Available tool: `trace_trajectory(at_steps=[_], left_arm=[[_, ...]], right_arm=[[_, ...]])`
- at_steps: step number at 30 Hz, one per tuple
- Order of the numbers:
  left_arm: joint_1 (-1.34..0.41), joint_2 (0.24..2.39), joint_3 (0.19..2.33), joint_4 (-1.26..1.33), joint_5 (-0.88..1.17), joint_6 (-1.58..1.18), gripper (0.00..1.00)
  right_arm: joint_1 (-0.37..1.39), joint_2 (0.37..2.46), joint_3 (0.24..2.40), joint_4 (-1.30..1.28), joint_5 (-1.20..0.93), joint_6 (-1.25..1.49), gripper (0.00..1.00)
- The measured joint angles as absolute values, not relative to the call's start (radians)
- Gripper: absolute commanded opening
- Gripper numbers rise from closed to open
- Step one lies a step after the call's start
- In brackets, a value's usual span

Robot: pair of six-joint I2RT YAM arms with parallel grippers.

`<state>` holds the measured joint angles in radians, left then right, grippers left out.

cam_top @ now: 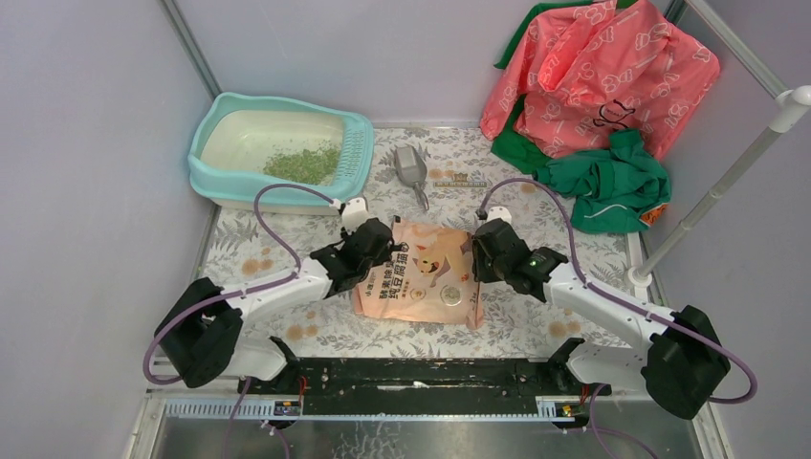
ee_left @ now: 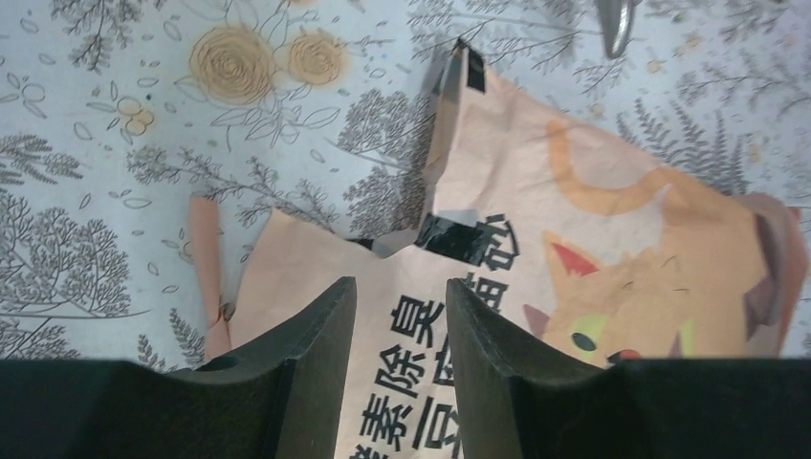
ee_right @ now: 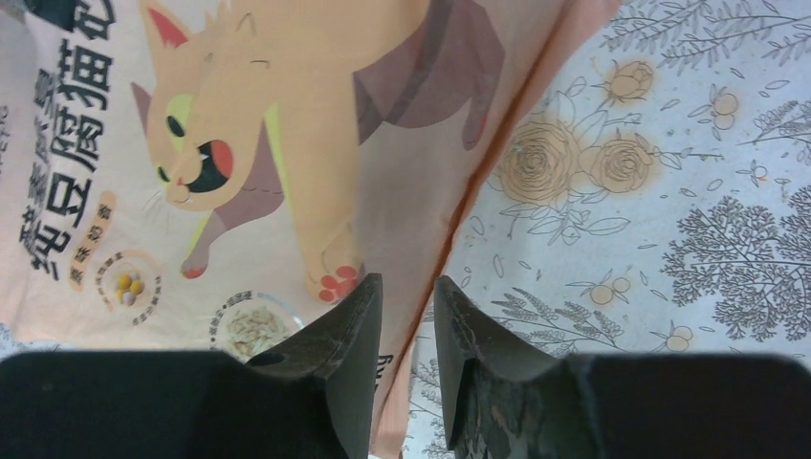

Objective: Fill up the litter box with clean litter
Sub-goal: Adjust the cat litter bag at the center of the board.

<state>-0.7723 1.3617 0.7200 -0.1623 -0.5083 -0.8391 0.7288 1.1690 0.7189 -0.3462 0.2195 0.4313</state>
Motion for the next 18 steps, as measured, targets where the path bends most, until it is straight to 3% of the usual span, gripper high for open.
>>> trace_trajectory(at_steps=[11,18], left_arm=[[-0.772,1.566,0.92,-0.12,-0.492,-0.74,0.45],[-0.772,1.774,1.19,-0.133,-0.451,-0.665,0.45]], right_arm=[[0.621,1.169,0.671,-0.321,0.187,0.43,0.38],[0.613,1.198,0.748,-0.329,0.163,0.415,0.4]])
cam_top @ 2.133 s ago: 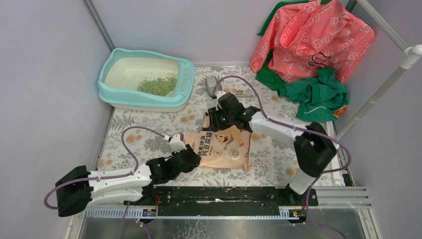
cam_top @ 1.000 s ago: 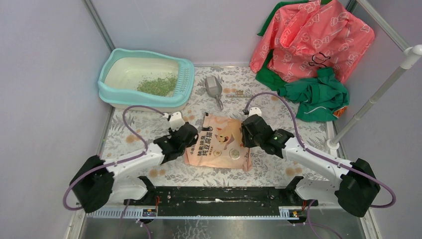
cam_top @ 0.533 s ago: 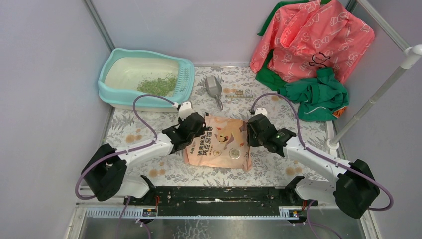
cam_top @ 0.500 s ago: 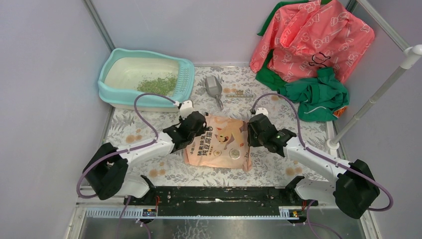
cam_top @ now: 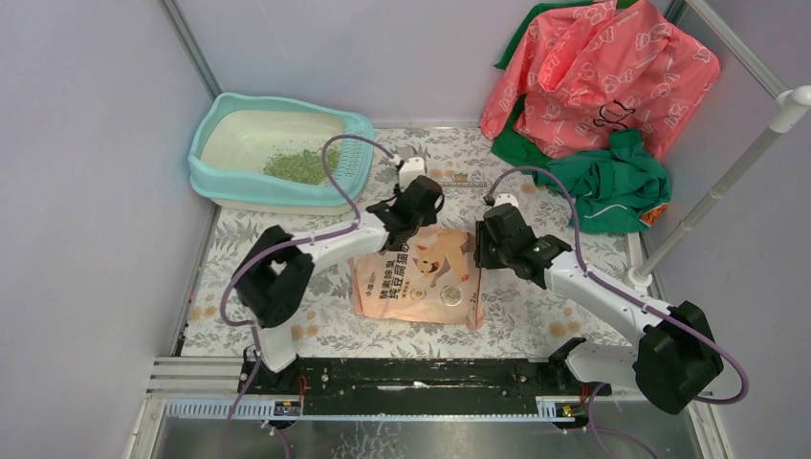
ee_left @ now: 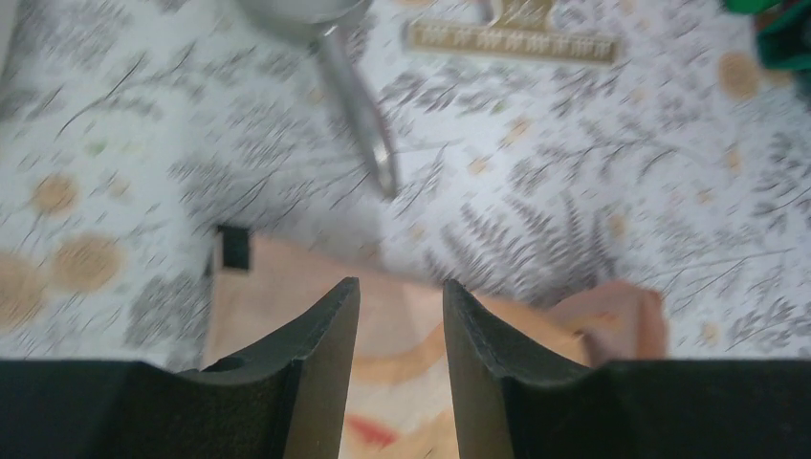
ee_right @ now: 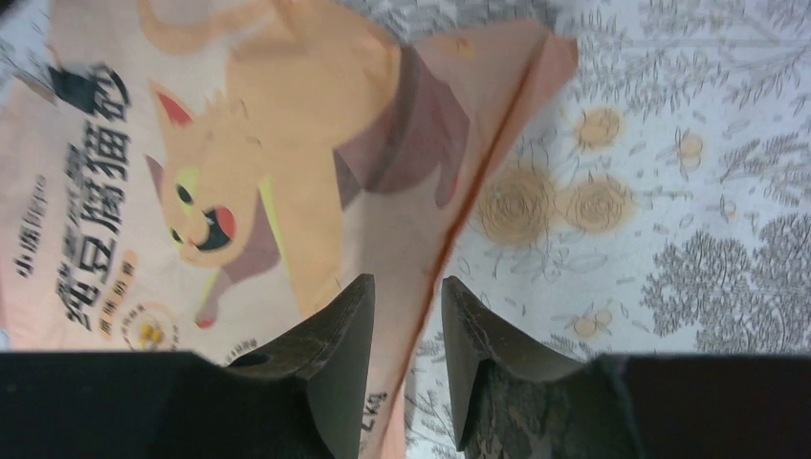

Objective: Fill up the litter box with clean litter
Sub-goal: Adjust the cat litter bag at the center of the board.

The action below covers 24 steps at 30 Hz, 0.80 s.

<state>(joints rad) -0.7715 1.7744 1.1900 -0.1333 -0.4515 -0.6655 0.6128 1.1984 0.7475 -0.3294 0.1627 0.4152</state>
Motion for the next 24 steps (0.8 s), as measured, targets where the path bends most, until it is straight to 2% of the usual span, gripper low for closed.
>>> trace_trajectory(at_steps=[4,7,15,24], left_arm=[[-0.772,1.906,1.362,-0.146,-0.445,-0.632,0.44],[-0.772,1.985,1.411,-0.155,-0.431,-0.619,0.44],[-0.771,1.951,1.173,-0.111,-0.406,-0.671,0.44],[-0.769,1.942,1.139,-0.05,-0.424,-0.689,0.44]], right_arm=[[0.592,1.242,0.819,-0.329,0.146,0.4,0.42],[0.581,1.265,0.854,-0.328,0.133,0.391,0.43],[0.569,1.297,0.855,-0.327,0.082,0.374,0.43],[0.567,1.417,0.9,-0.321,0.042,0.363,0.44]])
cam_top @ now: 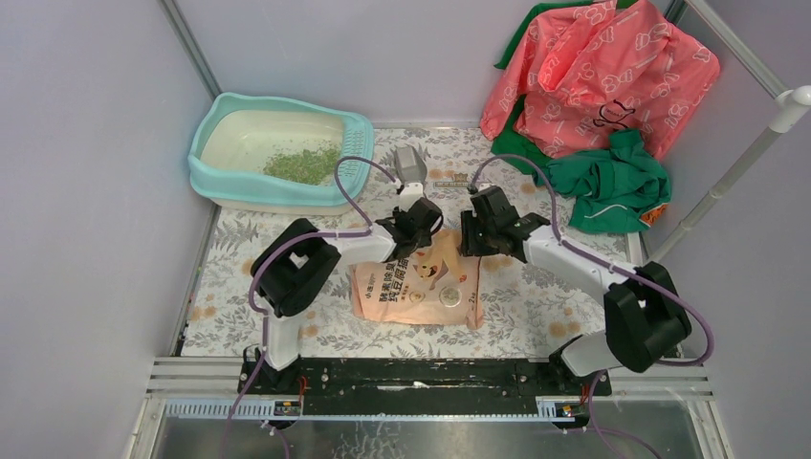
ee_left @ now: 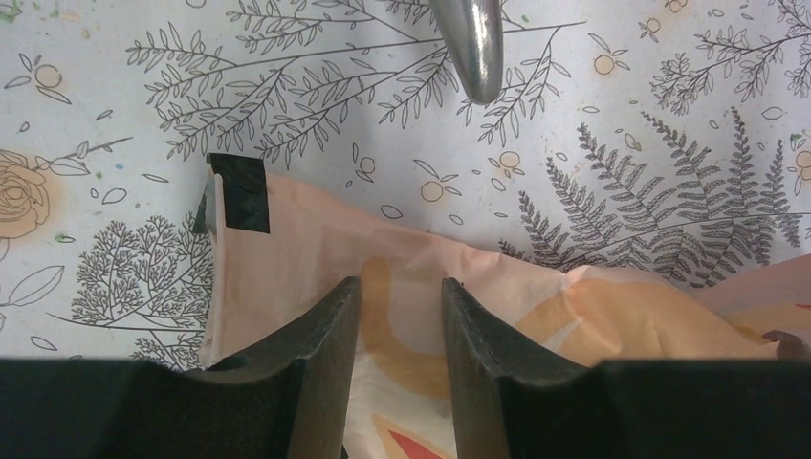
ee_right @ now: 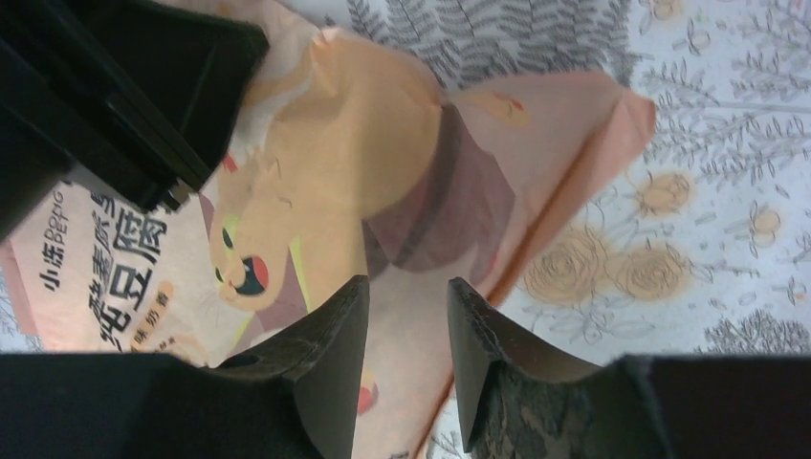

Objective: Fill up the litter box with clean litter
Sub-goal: Adjust the cat litter bag at the center of the board.

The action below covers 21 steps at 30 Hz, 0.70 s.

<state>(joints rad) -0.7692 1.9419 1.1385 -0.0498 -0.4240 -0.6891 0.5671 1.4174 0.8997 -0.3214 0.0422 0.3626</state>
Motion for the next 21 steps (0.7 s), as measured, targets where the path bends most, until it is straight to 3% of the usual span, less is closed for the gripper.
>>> trace_trajectory(at_steps=[21], left_arm=[[-0.637,1.878,1.012,0.034,-0.427,-0.68,0.44]], right_arm=[[0.565,1.866,1.24,-0.278,-0.139,0.345,0.35]])
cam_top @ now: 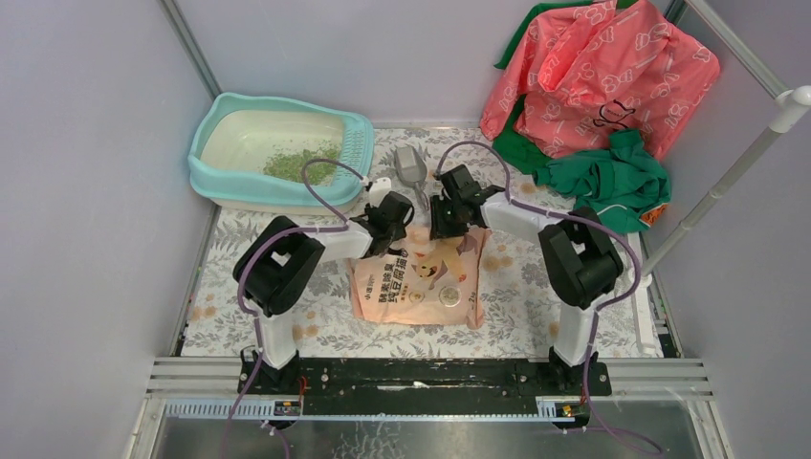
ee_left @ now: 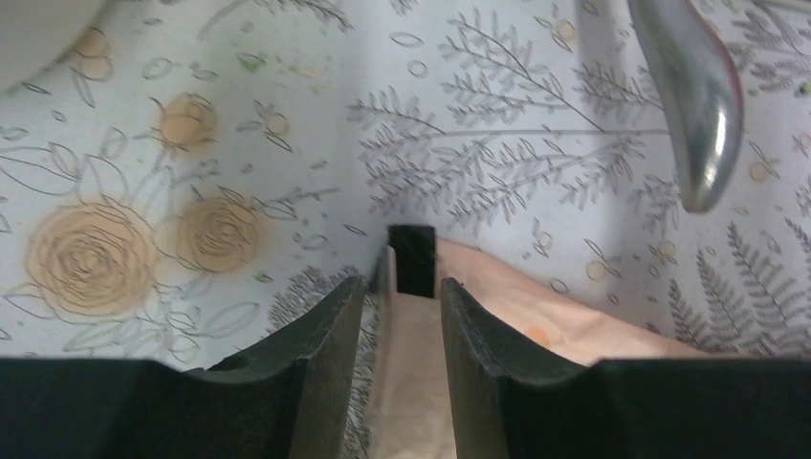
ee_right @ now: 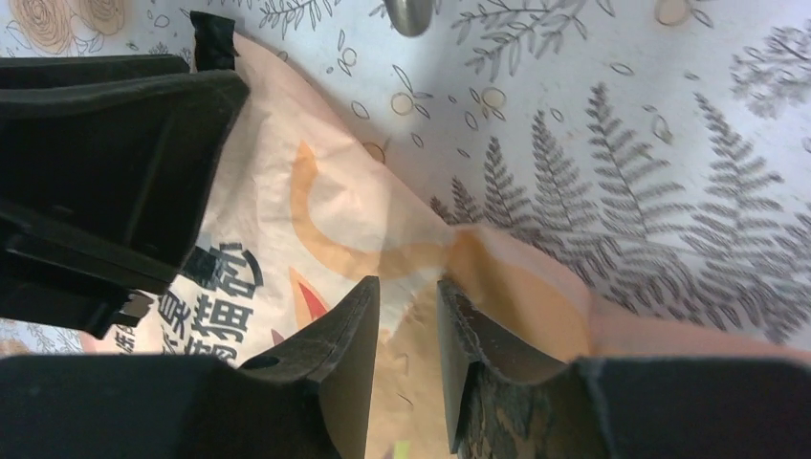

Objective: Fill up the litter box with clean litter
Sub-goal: Adjust the cat litter bag at the center of the board.

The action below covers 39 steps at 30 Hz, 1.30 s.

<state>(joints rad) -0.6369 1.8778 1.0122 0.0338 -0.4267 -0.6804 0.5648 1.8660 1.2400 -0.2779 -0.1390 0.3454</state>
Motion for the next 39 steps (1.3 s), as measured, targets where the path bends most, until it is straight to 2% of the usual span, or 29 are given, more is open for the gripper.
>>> trace_trajectory(at_steps=[17,23,26,31,39], left_arm=[[-0.542,1.852,0.981,0.051,-0.406,-0.659,0.44],[-0.542,1.695,0.907,0.02,-0.366,-0.664,0.44],[-0.546,1.576,0.862,0.008,-0.351,-0.678,0.45],[-0.58,1.428,0.816,-0.031,-0.338,-0.704,0.46],[-0.699,1.367,0.768,-0.078,-0.335,-0.764,0.47]], right_arm=[[0.608,2.086,1.434,-0.252,-0.176,0.367,0.37],[0.61,2.094,1.443,-0.234,-0.178,0.375,0.49],[0.614,2.08,1.43,-0.21,-0.178,0.374,0.55],[0.617,1.99,1.38,-0.203,-0.178,0.37,0.55],[0.681,1.846,1.357,-0.273,-0.14,0.347,0.56]])
